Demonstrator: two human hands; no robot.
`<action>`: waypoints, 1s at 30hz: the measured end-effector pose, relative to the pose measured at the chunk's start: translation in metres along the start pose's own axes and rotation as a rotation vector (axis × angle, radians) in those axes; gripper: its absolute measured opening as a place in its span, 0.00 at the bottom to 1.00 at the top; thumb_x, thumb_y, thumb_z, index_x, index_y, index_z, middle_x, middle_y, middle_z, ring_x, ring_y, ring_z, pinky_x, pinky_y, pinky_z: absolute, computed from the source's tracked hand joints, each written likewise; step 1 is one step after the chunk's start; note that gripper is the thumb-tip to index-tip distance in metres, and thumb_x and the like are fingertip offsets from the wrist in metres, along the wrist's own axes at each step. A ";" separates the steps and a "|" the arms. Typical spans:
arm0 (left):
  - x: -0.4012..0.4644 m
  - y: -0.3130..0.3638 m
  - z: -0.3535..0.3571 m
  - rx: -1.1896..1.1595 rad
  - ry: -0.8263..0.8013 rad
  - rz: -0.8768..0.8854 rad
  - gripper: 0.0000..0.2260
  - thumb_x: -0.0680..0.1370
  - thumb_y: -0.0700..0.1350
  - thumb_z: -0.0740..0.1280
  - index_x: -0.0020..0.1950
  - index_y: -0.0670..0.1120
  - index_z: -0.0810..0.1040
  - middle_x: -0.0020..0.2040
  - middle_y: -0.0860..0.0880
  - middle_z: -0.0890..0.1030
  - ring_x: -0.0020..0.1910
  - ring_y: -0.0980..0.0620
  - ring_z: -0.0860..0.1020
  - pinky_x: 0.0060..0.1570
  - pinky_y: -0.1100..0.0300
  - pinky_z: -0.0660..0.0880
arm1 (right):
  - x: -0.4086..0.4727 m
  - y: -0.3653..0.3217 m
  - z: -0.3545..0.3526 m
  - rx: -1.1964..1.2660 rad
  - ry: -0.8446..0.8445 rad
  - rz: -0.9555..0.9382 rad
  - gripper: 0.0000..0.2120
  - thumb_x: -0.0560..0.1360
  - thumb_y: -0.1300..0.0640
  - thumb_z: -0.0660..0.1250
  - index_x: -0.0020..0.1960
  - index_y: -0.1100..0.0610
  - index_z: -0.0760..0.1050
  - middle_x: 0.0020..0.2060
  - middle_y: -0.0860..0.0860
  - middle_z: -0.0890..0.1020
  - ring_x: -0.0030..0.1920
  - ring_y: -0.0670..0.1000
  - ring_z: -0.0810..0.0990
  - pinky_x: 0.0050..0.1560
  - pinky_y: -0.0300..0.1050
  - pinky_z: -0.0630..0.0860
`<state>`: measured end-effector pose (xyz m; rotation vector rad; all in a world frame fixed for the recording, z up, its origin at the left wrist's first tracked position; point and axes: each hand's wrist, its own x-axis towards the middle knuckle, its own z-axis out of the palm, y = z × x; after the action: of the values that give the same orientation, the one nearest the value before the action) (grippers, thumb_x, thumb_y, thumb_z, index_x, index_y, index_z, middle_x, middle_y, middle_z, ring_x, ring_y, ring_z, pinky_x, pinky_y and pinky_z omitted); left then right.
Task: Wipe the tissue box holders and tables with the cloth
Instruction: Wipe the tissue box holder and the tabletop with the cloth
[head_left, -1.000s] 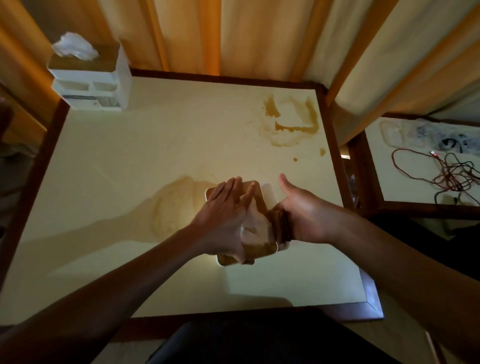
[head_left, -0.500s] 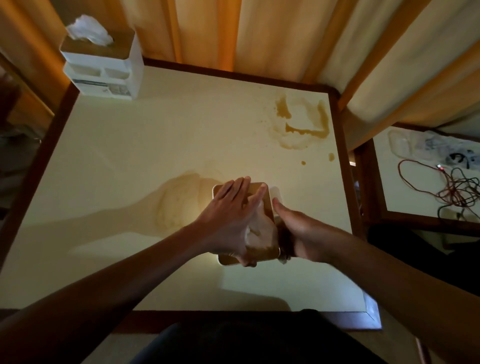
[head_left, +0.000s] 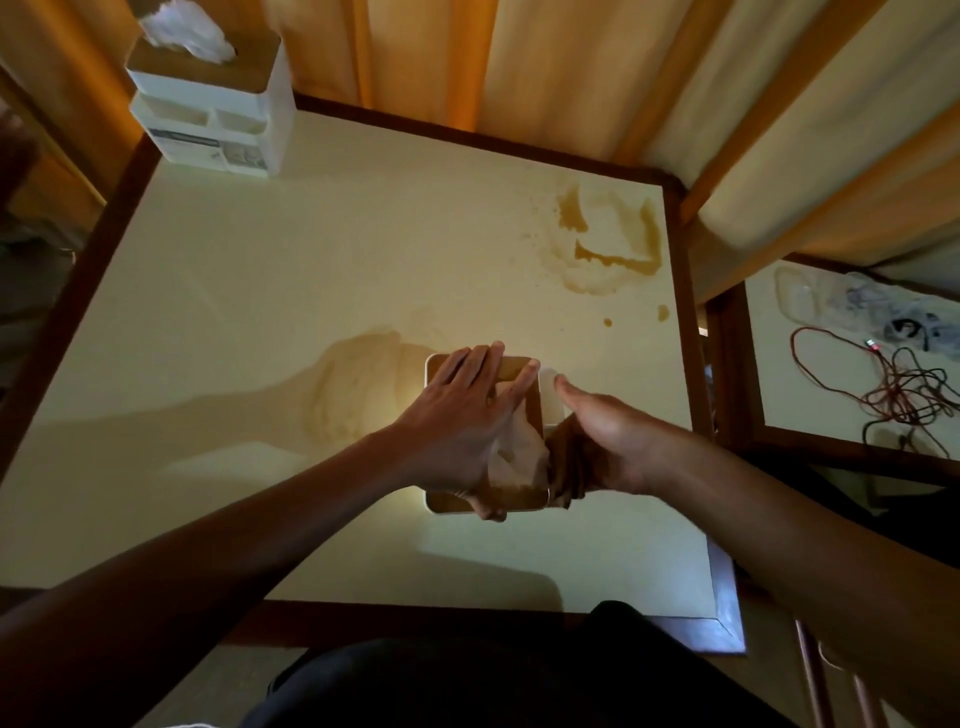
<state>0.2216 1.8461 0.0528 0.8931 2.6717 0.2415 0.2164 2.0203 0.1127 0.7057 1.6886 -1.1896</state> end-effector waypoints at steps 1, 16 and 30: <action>0.000 0.000 0.001 -0.006 -0.006 -0.003 0.70 0.55 0.77 0.71 0.74 0.49 0.26 0.79 0.35 0.40 0.78 0.39 0.37 0.71 0.49 0.32 | 0.002 0.004 0.005 0.007 0.019 -0.018 0.28 0.84 0.39 0.49 0.53 0.60 0.77 0.41 0.58 0.85 0.44 0.58 0.83 0.42 0.50 0.79; -0.001 -0.001 -0.001 -0.054 0.000 -0.005 0.69 0.54 0.75 0.71 0.73 0.57 0.23 0.80 0.39 0.43 0.78 0.43 0.37 0.74 0.51 0.38 | -0.002 0.091 0.021 0.119 0.272 -0.529 0.10 0.70 0.72 0.63 0.31 0.66 0.68 0.27 0.56 0.68 0.30 0.50 0.65 0.33 0.44 0.63; 0.002 -0.008 -0.016 -0.074 -0.182 0.047 0.67 0.54 0.71 0.76 0.67 0.69 0.21 0.78 0.48 0.31 0.66 0.60 0.18 0.65 0.64 0.24 | 0.030 0.118 0.002 -0.974 0.639 -1.284 0.18 0.75 0.59 0.59 0.60 0.65 0.79 0.54 0.57 0.84 0.56 0.57 0.80 0.55 0.54 0.78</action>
<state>0.2097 1.8403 0.0655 0.9097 2.4613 0.2547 0.3034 2.0605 0.0382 -0.8522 3.0489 -0.6423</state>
